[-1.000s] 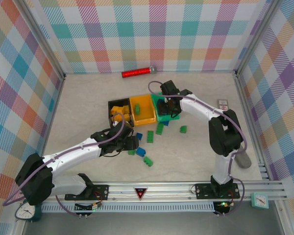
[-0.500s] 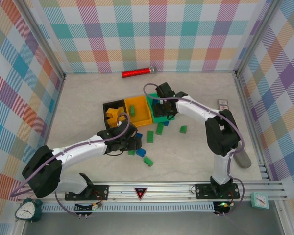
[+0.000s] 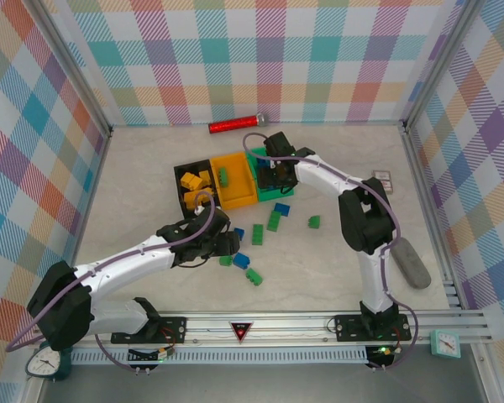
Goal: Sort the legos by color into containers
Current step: Move the container to the top-center of the table, then move the lego to the center of the table.
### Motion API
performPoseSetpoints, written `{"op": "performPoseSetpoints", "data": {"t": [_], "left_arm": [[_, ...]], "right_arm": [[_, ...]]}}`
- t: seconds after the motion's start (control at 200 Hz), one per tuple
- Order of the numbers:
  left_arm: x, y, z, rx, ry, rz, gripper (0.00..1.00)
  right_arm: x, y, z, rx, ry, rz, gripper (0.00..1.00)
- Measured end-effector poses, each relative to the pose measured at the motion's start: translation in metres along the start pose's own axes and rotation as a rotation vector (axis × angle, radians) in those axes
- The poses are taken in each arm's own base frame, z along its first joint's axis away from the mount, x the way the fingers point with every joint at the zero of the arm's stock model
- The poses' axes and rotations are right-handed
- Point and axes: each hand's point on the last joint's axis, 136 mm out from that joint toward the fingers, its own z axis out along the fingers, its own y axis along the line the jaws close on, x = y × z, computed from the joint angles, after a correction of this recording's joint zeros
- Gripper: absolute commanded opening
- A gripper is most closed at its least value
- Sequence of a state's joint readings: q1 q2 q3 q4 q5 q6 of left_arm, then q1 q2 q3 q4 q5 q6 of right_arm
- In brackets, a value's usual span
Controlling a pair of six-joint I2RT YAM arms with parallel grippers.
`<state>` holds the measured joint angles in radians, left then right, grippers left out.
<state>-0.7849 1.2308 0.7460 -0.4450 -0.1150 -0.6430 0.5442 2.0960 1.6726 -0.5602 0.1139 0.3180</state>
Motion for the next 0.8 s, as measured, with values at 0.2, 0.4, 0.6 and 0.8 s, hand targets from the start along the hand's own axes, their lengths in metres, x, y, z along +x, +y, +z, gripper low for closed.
{"op": "performPoseSetpoints", "data": {"t": [0.2,0.4,0.6,0.8], "left_arm": [[0.001,0.001,0.001,-0.003,0.002,0.0,0.67],[0.004,0.002,0.006,-0.015,0.018,0.002,0.67],[0.006,0.003,0.009,-0.023,0.026,0.004,0.67],[0.007,0.002,0.011,-0.016,0.036,0.004,0.67]], "right_arm": [[0.015,0.003,-0.013,-0.041,0.034,-0.013,0.65],[0.008,0.009,-0.06,-0.084,-0.025,-0.043,0.66],[0.032,-0.001,-0.076,-0.074,-0.022,-0.032,0.66],[0.092,-0.023,-0.044,-0.009,0.114,0.027,0.66]]}}
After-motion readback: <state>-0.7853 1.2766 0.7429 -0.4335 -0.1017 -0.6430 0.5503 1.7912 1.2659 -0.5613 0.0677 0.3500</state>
